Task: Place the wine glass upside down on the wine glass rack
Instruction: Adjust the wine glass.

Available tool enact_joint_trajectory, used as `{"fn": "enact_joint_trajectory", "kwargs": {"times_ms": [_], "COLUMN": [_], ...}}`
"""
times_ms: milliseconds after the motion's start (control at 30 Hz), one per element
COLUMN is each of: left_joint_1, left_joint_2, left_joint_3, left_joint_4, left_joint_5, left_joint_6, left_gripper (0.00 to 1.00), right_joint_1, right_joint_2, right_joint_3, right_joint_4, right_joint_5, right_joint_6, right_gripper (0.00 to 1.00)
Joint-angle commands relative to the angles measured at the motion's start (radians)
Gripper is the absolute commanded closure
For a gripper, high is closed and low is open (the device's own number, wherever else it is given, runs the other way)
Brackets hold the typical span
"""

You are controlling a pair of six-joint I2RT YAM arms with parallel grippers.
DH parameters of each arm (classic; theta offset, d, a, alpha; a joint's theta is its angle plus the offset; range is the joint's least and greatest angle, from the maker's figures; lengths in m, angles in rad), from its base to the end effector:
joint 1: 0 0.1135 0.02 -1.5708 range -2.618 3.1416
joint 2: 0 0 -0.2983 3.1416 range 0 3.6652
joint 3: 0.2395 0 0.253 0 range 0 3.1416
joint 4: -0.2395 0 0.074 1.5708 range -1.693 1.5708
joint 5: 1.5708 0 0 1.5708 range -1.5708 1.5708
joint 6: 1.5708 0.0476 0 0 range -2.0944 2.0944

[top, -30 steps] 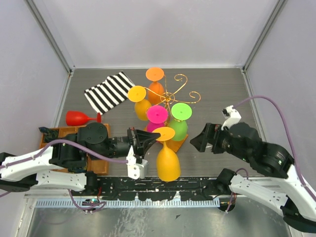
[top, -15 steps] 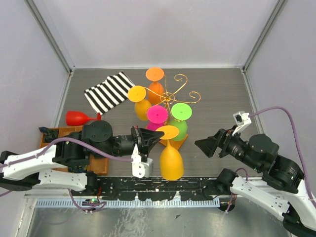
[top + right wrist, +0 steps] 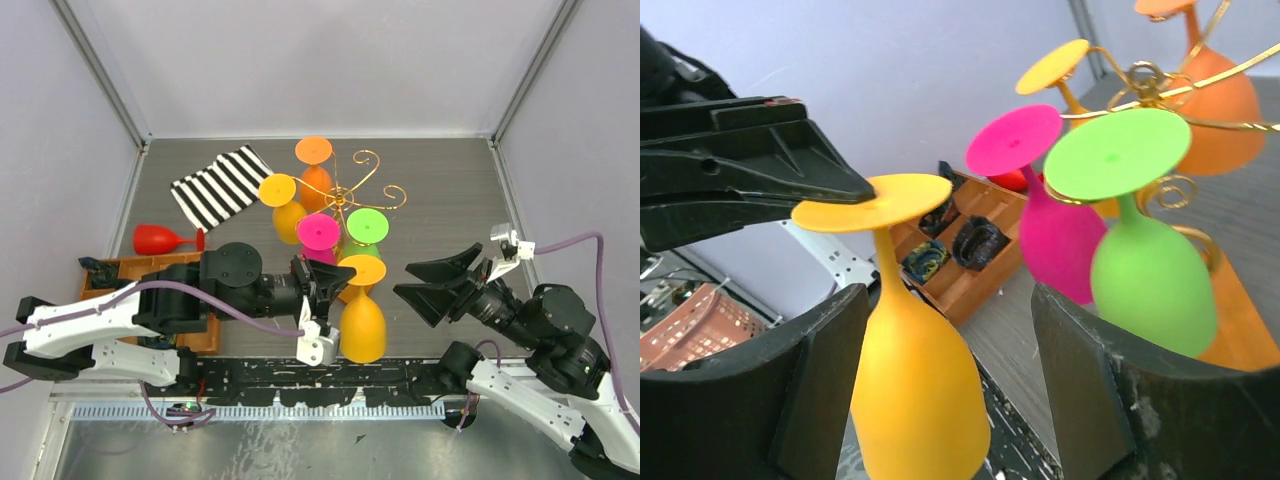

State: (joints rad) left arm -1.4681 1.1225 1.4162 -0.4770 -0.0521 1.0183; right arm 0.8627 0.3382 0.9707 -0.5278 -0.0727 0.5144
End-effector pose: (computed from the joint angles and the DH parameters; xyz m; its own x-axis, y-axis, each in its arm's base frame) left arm 0.0258 -0.2266 0.4888 0.8313 0.2256 -0.5079 0.5345 -0.0739 0.8419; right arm 0.0118 0.0191 0.4189 -0.3367 0.3613 -0.8695 -0.7339 0.4779 0.4827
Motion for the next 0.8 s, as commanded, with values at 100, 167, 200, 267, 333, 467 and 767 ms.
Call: {"fn": "enact_joint_trajectory", "kwargs": {"times_ms": [100, 167, 200, 267, 333, 467, 767], "left_joint_1": [-0.015, -0.016, -0.017, -0.018, -0.020, -0.023, -0.027], "left_joint_2": [0.006, 0.007, 0.007, 0.009, 0.008, 0.007, 0.016], "left_joint_3": [0.044, 0.046, 0.045, 0.046, 0.043, 0.038, 0.030], "left_joint_4": [0.055, 0.059, 0.062, 0.063, 0.063, 0.064, 0.106], "left_joint_5": [-0.007, -0.006, -0.007, -0.009, -0.015, -0.019, -0.057], "left_joint_6": [0.029, 0.031, 0.032, 0.033, 0.036, 0.040, 0.048], "left_gripper": [1.00, 1.00, 1.00, 1.00, 1.00, 1.00, 1.00], "right_joint_1": [0.003, 0.003, 0.002, 0.003, 0.003, 0.002, 0.002], "right_joint_2": [0.016, 0.030, 0.038, 0.044, 0.047, 0.043, 0.057], "right_joint_3": [-0.143, -0.169, -0.178, -0.194, -0.207, -0.220, -0.301], "right_joint_4": [0.333, 0.386, 0.412, 0.460, 0.496, 0.525, 0.628], "right_joint_5": [-0.169, -0.199, -0.218, -0.242, -0.261, -0.267, -0.284], "right_joint_6": [-0.020, -0.013, -0.011, 0.000, 0.007, 0.013, 0.065], "right_gripper": [0.35, 0.38, 0.39, 0.40, 0.40, 0.40, 0.52]}}
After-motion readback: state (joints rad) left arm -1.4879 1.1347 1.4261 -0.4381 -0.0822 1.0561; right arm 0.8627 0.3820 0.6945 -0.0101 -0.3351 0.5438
